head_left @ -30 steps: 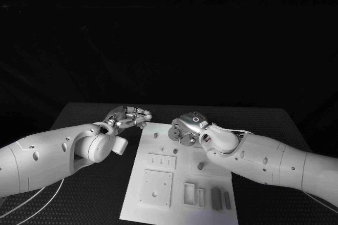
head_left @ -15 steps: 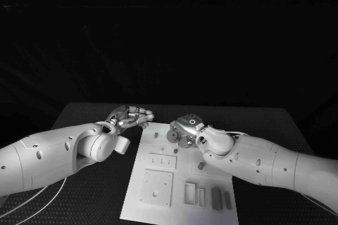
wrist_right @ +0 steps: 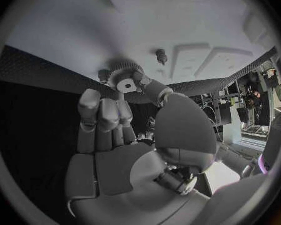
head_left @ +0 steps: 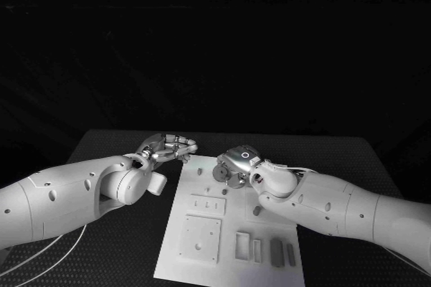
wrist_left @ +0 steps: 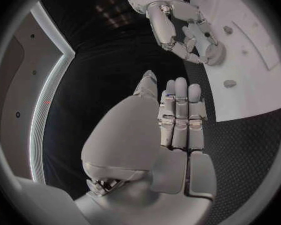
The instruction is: Assemble the parts on the task board
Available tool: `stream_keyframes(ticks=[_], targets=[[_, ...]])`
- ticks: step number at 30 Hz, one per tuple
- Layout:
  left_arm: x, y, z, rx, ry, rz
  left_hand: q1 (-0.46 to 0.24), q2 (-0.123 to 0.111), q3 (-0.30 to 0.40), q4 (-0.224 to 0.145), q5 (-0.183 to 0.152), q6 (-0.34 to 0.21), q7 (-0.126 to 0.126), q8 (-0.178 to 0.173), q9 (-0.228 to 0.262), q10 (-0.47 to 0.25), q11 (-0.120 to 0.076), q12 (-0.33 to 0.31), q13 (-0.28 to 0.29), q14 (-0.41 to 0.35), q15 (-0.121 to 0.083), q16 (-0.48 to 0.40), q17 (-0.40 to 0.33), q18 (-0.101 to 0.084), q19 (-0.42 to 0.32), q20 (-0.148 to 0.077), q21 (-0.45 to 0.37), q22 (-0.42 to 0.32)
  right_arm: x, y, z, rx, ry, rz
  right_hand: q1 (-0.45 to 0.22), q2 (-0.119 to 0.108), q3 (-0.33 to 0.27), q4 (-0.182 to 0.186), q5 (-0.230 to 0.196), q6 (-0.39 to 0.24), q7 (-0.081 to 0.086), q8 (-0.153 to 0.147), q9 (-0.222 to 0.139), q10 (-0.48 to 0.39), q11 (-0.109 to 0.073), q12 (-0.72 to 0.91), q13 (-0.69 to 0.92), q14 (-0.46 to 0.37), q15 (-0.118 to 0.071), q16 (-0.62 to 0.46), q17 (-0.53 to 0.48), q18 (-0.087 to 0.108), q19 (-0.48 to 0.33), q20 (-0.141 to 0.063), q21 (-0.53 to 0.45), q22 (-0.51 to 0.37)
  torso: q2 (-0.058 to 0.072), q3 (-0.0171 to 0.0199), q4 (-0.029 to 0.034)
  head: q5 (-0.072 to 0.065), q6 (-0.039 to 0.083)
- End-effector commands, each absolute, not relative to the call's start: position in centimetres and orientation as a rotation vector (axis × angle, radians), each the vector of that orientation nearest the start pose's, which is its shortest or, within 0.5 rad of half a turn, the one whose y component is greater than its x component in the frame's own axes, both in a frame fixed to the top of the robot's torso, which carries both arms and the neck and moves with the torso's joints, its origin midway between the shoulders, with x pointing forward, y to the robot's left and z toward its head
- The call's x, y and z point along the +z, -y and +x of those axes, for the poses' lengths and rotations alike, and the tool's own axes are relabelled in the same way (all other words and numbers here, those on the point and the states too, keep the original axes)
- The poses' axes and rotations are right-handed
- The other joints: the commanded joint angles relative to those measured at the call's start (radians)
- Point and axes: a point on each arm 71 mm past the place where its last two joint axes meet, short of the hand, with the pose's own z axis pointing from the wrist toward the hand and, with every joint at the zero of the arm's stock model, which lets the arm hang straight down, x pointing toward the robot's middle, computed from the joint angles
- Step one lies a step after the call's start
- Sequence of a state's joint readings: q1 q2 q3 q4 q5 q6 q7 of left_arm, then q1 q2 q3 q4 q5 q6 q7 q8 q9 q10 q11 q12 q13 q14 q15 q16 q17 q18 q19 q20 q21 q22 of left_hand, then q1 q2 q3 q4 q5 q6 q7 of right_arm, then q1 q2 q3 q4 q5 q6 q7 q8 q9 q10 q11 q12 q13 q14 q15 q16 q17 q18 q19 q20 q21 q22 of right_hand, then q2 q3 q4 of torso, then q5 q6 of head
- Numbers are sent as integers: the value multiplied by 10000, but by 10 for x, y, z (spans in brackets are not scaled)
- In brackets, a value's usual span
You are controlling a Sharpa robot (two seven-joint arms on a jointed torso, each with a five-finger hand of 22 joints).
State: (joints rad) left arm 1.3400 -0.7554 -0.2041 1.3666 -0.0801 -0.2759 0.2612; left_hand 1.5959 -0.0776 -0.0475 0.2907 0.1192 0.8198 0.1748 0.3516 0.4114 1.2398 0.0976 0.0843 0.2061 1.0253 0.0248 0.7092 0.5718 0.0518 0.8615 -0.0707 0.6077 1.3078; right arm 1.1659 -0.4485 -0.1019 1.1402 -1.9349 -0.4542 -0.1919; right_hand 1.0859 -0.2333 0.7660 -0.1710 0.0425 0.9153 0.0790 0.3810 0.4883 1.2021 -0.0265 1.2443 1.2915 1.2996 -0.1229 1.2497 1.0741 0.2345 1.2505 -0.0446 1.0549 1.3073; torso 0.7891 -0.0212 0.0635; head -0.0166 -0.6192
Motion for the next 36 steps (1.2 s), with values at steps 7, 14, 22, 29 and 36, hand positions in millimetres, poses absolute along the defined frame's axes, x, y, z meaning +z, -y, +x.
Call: stream_keyframes(ticks=[7,14,22,29,36], targets=[[-181,-210,522,-13668,-16118,-9847,-96,24,8,3,-67,13,36,-74,18,57,6,-45,12,-43,24,-34,-5,197,-77,-13,33,116,-228,96,524,4103,-14205,-5396,65,-224,55,50,59,787,239,-381,133,-481,195,-440,-300,20,123,-131,-6,273,-17,17,-4,68,-4,-5,3,9,3],[-181,-209,522,-13668,-16121,-9848,-97,22,8,2,-68,12,37,-77,20,56,6,-48,14,-44,25,-35,-4,197,-78,-13,33,116,-229,96,525,4135,-14332,-5305,138,-418,18,53,58,169,460,-753,-67,-808,400,-756,-538,36,302,-182,17,272,-28,25,-28,54,-4,-7,5,18,-2],[-181,-210,522,-13639,-16103,-9861,-104,18,6,4,-69,8,39,-82,21,54,8,-54,17,-44,25,-35,-4,196,-79,-12,34,115,-231,99,526,4061,-14638,-5200,277,-503,4,7,58,-365,512,-1016,-201,-1016,455,-938,-681,38,362,-229,48,272,-50,35,-55,45,-4,-2,7,16,-1],[-181,-210,522,-13644,-16106,-9859,-107,16,6,4,-69,2,42,-89,22,51,10,-61,20,-45,26,-36,-4,196,-80,-12,34,115,-234,102,527,3987,-15064,-5149,648,-57,603,-645,1905,-458,501,-1047,-319,-1115,461,-980,-705,47,368,-312,127,272,-122,115,-70,86,0,4,-1,19,2],[-181,-211,522,-13604,-16086,-9880,-107,17,8,3,-68,-2,43,-93,23,47,12,-67,21,-45,25,-36,-4,197,-79,-12,35,114,-236,107,528,3937,-15364,-5087,377,152,757,-886,2581,-358,477,-978,-377,-1096,428,-935,-677,73,346,-356,191,273,-111,149,-63,101,2,5,-5,16,-16]])
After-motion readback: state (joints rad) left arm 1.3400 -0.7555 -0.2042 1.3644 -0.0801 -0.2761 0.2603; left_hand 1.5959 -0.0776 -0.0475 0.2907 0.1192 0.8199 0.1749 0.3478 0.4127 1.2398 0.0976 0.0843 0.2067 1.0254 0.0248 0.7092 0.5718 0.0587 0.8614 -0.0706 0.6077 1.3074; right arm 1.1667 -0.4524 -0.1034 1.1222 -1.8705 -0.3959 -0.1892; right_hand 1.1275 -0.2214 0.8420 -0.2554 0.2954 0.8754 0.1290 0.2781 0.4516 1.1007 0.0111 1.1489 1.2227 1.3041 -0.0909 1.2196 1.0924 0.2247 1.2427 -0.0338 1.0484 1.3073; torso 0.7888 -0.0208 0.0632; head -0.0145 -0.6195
